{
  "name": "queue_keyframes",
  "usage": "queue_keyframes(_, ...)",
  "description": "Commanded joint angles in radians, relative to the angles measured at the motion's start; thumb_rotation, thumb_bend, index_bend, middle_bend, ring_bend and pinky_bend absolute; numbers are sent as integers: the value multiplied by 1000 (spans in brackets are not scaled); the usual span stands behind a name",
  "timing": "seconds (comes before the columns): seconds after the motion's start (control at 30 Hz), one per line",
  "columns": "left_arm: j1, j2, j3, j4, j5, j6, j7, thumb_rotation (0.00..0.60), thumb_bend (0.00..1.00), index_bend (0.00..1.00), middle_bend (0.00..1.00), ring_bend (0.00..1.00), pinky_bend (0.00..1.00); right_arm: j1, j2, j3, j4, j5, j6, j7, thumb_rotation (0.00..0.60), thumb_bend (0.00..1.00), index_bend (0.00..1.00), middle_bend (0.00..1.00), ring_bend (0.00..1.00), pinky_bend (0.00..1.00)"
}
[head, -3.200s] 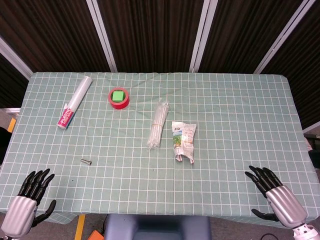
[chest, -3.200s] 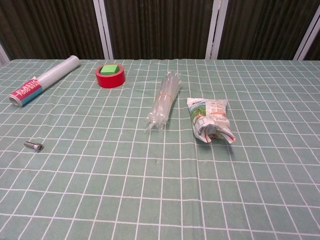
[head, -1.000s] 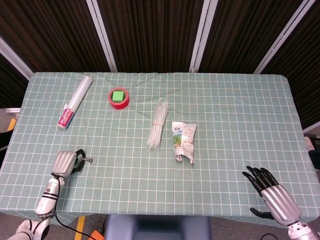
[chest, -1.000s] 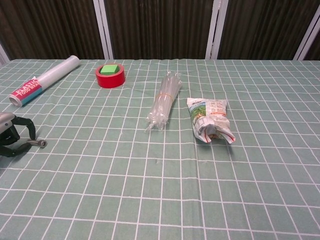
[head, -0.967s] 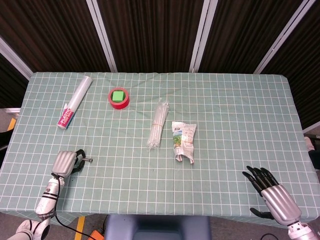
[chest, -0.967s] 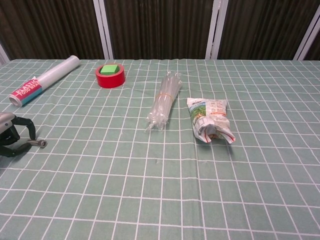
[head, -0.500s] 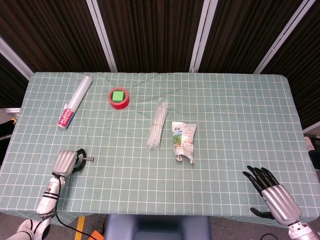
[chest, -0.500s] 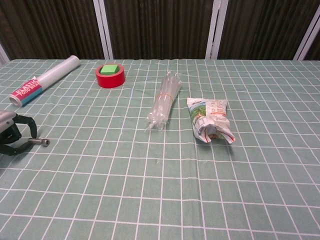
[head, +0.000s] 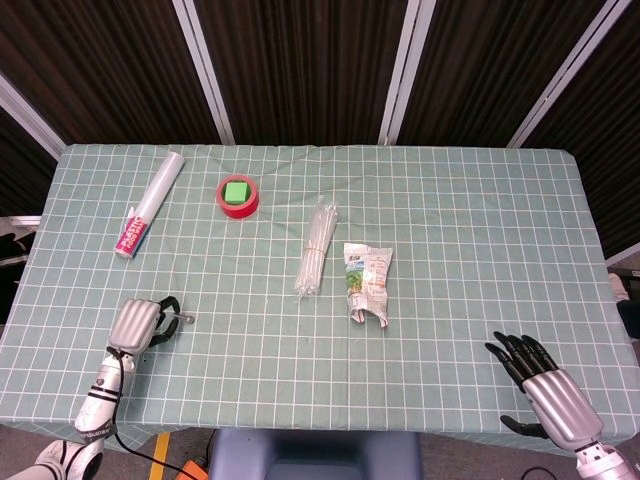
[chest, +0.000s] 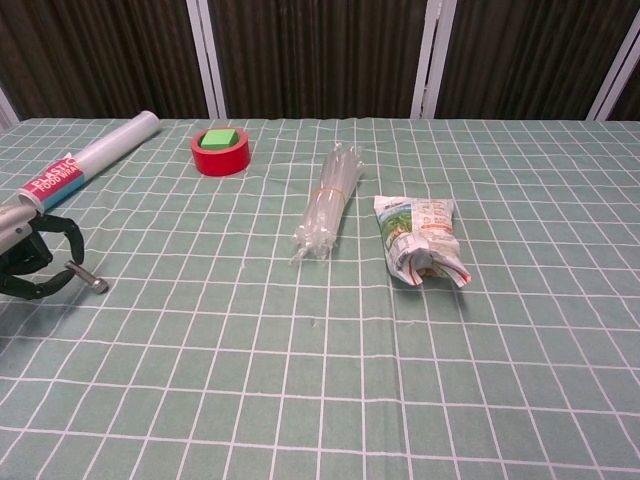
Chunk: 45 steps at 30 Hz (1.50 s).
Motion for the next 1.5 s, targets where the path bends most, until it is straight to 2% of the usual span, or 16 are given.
queue_keyframes(0.03,-2,28,4,-65,10,13,35,600,423,543,1000,1000,1000,0,0,0,0,-1,0,0,600,240,0,0,0,0)
queue_keyframes(0.33,-11,46,13,-135,21,14,118,600,424,522,1000,1000,1000,0,6,-1,0,-3,6,10,600,240,0,0,0,0)
queue_keyframes(0.57,-13,49,16,-146,17,5,131,600,425,511,1000,1000,1000,-1,7,-1,0,-4,8,12,600,240,0,0,0,0)
queue_keyframes(0.77,-13,51,19,-146,17,6,130,600,426,450,1000,1000,1000,-1,8,0,0,-3,9,12,600,240,0,0,0,0)
queue_keyframes(0.93,-12,53,26,-153,21,4,132,600,424,443,1000,1000,1000,-5,10,-2,-1,-7,16,14,600,239,0,0,0,0)
queue_keyframes(1.07,-5,60,26,-170,39,47,132,600,422,404,1000,1000,1000,-7,13,-3,1,-13,24,18,600,239,0,0,0,0)
queue_keyframes(1.2,28,104,35,-237,74,144,115,600,421,295,992,998,1000,-8,16,-3,2,-16,29,25,600,240,0,0,0,0)
queue_keyframes(1.27,73,157,66,-321,96,206,106,600,419,213,898,933,987,-8,17,-2,3,-16,31,28,600,240,0,0,0,0)
queue_keyframes(1.3,97,195,97,-382,114,226,105,600,417,164,790,844,936,-8,17,-1,4,-14,31,29,600,240,0,0,0,0)
queue_keyframes(1.33,121,241,139,-452,141,243,107,600,416,114,646,706,837,-7,17,0,5,-12,29,28,600,240,0,0,0,0)
queue_keyframes(1.37,153,307,203,-543,190,272,123,600,416,84,539,591,740,-6,17,2,5,-4,24,27,600,240,0,0,0,0)
queue_keyframes(1.4,177,351,250,-597,235,299,144,600,414,39,344,358,531,-5,16,4,5,3,18,26,600,240,0,0,0,0)
queue_keyframes(1.43,212,394,301,-641,297,351,186,600,412,19,233,227,404,-3,16,6,4,12,11,22,600,240,0,0,0,0)
queue_keyframes(1.5,280,414,340,-643,379,470,241,600,397,0,31,12,137,-2,17,8,1,18,5,14,600,240,0,0,0,0)
